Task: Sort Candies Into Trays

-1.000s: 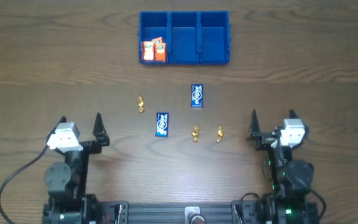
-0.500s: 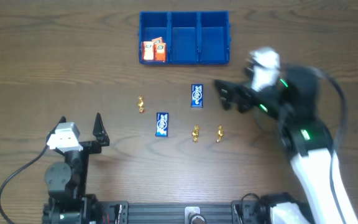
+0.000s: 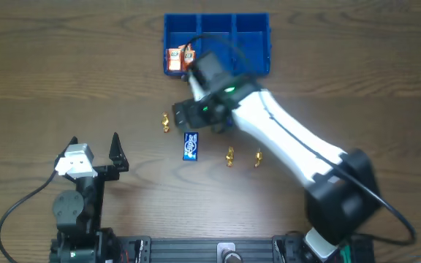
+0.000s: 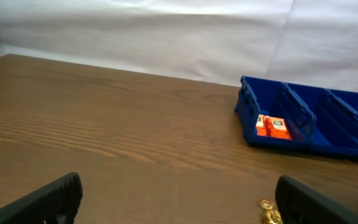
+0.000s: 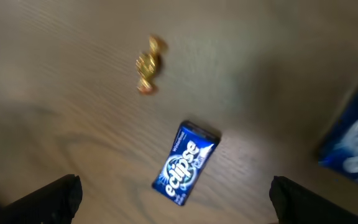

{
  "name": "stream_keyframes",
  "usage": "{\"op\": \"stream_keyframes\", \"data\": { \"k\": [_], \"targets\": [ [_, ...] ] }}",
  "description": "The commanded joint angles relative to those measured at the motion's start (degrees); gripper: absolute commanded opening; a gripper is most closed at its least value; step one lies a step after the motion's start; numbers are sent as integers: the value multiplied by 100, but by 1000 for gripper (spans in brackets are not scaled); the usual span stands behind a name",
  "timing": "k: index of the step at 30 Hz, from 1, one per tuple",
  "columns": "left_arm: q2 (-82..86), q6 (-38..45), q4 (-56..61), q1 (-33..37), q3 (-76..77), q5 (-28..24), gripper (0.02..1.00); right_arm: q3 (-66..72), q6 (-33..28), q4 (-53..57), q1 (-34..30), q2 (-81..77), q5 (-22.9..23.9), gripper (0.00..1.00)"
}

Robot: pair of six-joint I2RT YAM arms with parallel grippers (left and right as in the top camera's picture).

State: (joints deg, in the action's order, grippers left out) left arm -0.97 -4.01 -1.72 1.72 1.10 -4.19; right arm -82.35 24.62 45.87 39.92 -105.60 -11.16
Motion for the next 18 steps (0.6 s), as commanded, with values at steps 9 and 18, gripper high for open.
{"op": "stream_keyframes", "data": {
  "k": [9, 18],
  "targets": [
    [24, 83, -245, 15, -79, -74, 996, -142, 1915, 197, 822, -1060, 1132, 952],
    [24, 83, -245, 15, -79, -74, 996, -142, 2516, 243, 846, -1405, 1351, 860]
  ]
}}
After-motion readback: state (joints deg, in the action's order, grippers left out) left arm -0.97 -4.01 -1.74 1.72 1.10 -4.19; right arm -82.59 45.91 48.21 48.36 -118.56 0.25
